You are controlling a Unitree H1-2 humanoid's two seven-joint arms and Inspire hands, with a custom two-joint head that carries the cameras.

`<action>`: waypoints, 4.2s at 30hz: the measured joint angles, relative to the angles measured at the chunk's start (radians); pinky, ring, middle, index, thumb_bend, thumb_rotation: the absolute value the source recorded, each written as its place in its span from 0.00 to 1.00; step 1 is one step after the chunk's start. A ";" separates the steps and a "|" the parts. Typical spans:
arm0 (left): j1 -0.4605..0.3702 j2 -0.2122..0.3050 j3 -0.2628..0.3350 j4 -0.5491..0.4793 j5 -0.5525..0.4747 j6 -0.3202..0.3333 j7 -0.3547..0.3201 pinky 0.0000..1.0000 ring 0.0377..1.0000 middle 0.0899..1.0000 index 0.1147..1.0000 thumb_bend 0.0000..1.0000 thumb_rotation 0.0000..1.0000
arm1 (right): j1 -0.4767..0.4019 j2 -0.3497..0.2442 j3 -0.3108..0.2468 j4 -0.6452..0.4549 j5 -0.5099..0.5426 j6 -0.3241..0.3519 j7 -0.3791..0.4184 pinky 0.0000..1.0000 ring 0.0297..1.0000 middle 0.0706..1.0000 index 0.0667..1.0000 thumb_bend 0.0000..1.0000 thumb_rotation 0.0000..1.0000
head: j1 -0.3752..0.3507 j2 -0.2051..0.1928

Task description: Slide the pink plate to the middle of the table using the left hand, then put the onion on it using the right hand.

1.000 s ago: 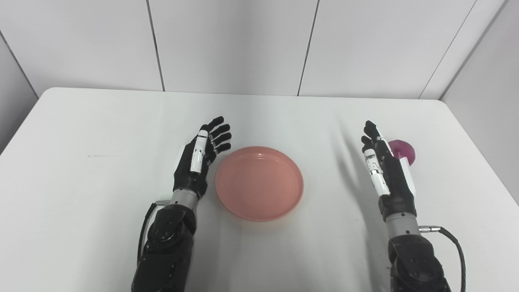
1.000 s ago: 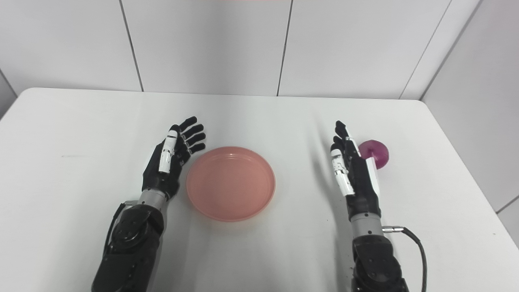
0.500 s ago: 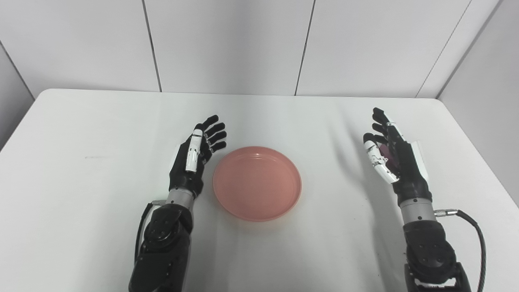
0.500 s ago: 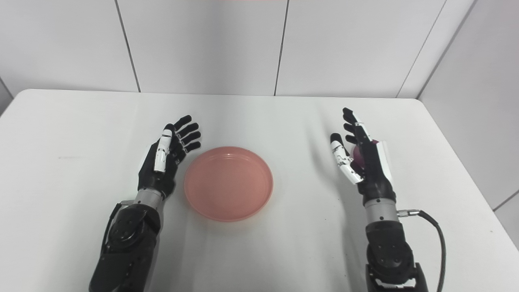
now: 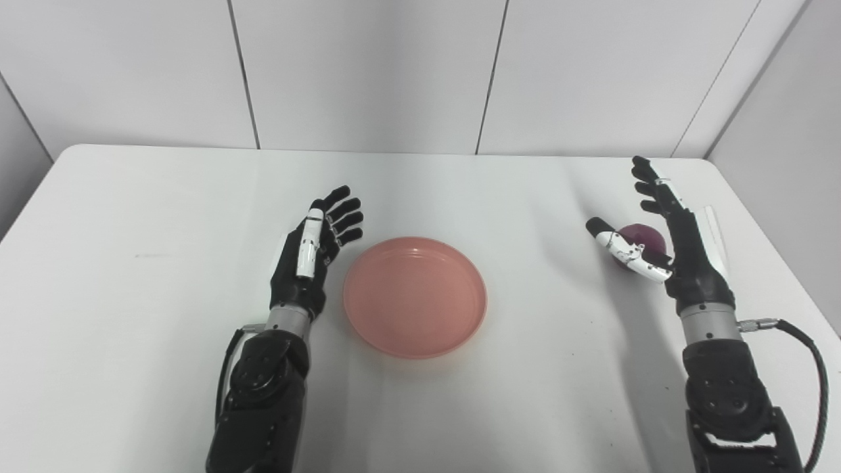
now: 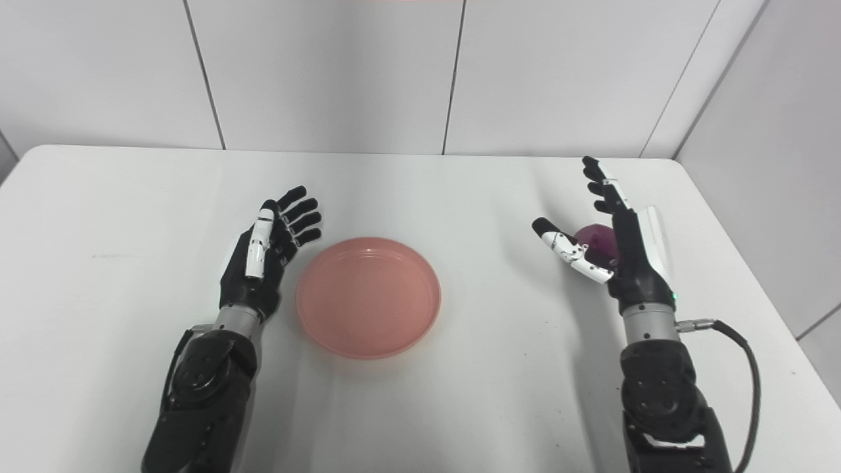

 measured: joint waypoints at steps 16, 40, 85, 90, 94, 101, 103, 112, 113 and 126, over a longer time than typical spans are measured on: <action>0.001 0.000 -0.001 -0.002 -0.002 0.001 0.000 0.77 0.79 0.78 0.75 0.36 1.00 | -0.020 -0.097 -0.001 -0.035 -0.123 0.153 0.109 0.79 0.86 0.88 0.90 1.00 0.38 | -0.026 -0.008; 0.003 0.008 0.008 0.002 -0.016 -0.002 -0.026 0.78 0.80 0.79 0.76 0.38 1.00 | -0.038 -0.154 0.010 0.055 -0.195 0.212 0.144 0.76 0.85 0.88 0.89 1.00 0.32 | -0.058 -0.014; 0.008 0.027 0.030 -0.013 -0.037 0.006 -0.042 0.77 0.79 0.79 0.77 0.38 1.00 | -0.127 -0.167 0.082 0.300 -0.197 0.262 0.178 0.78 0.87 0.89 0.89 1.00 0.37 | -0.095 -0.015; 0.008 0.028 0.033 -0.012 -0.037 0.006 -0.042 0.77 0.80 0.80 0.77 0.39 1.00 | -0.141 -0.167 0.082 0.322 -0.183 0.262 0.176 0.78 0.87 0.89 0.89 1.00 0.36 | -0.100 -0.015; 0.008 0.029 0.032 -0.012 -0.037 0.006 -0.042 0.78 0.80 0.80 0.77 0.39 1.00 | -0.157 -0.168 0.089 0.341 -0.170 0.262 0.175 0.79 0.88 0.90 0.89 1.00 0.36 | -0.100 -0.015; 0.009 0.029 0.034 -0.015 -0.037 0.008 -0.042 0.78 0.80 0.80 0.77 0.38 1.00 | -0.164 -0.171 0.095 0.360 -0.163 0.262 0.160 0.79 0.88 0.90 0.89 1.00 0.36 | -0.101 -0.014; 0.009 0.029 0.034 -0.015 -0.037 0.008 -0.042 0.78 0.80 0.80 0.77 0.38 1.00 | -0.165 -0.173 0.096 0.363 -0.162 0.262 0.159 0.79 0.87 0.90 0.89 1.00 0.36 | -0.101 -0.014; 0.010 0.029 0.034 -0.016 -0.037 0.008 -0.042 0.78 0.80 0.80 0.77 0.39 1.00 | -0.168 -0.174 0.100 0.367 -0.157 0.262 0.152 0.77 0.86 0.89 0.88 1.00 0.35 | -0.104 -0.014; 0.010 0.029 0.035 -0.016 -0.037 0.008 -0.042 0.78 0.80 0.80 0.77 0.38 1.00 | -0.169 -0.174 0.101 0.367 -0.157 0.262 0.152 0.77 0.86 0.89 0.88 1.00 0.36 | -0.104 -0.012; 0.012 0.029 0.036 -0.019 -0.037 0.008 -0.042 0.78 0.80 0.80 0.77 0.38 1.00 | -0.183 -0.197 0.122 0.366 -0.160 0.263 0.184 0.74 0.81 0.84 0.84 0.98 0.34 | -0.103 -0.009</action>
